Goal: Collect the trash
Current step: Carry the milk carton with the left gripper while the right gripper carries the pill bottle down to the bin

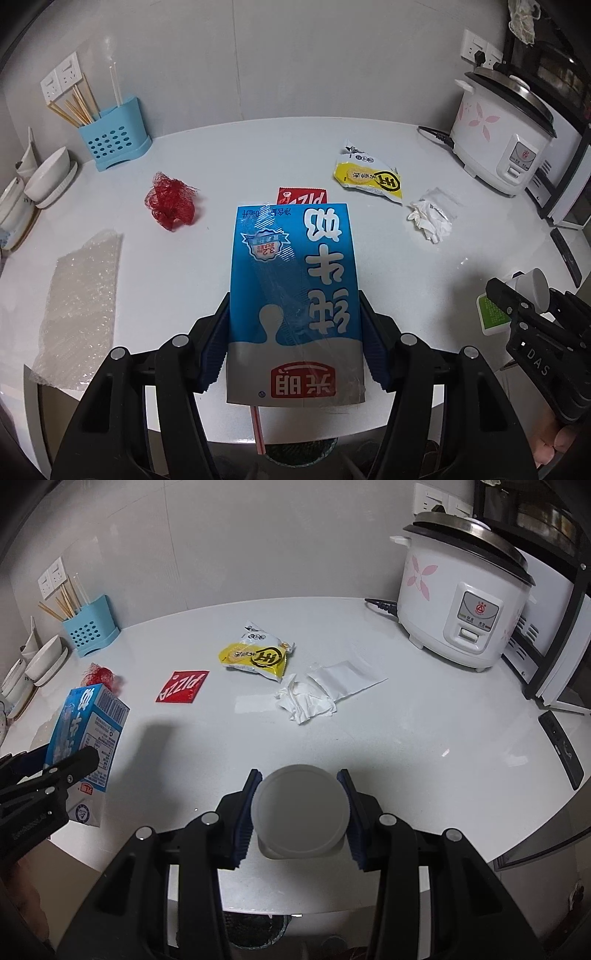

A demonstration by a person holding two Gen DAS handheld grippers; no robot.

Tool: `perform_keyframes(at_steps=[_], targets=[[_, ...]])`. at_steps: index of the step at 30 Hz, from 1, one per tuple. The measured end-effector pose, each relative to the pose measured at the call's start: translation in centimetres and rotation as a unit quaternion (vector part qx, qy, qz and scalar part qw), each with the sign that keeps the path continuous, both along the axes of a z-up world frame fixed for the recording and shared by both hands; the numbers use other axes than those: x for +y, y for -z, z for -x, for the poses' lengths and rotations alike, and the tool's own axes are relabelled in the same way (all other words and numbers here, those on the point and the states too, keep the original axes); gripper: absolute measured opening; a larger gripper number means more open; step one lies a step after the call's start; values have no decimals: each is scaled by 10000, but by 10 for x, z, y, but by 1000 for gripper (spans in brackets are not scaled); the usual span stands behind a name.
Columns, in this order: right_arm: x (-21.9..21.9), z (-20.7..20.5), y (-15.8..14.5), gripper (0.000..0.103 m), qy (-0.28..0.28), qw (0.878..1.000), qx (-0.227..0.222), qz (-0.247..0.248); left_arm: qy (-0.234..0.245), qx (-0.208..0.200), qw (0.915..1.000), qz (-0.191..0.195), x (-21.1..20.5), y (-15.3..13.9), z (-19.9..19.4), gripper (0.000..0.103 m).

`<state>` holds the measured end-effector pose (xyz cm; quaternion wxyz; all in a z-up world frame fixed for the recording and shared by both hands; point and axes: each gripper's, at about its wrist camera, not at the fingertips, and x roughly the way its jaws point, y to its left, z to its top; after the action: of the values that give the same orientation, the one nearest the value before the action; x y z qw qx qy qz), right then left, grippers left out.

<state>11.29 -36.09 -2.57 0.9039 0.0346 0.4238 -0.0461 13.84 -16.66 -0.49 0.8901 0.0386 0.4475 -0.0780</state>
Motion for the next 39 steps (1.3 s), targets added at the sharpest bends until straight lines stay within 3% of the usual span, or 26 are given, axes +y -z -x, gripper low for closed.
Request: perform_keyframes(at_steps=[9, 22, 39], targets=[[29, 42, -18, 40, -240, 9990, -373, -3, -14, -318, 9992, 243, 28, -18, 47, 61], [78, 110, -16, 40, -534, 9959, -728, 88, -51, -717, 9971, 253, 60, -14, 128, 61], [112, 189, 38, 40, -808, 9924, -917, -113, -121, -598, 9969, 494, 104, 42, 188, 61]])
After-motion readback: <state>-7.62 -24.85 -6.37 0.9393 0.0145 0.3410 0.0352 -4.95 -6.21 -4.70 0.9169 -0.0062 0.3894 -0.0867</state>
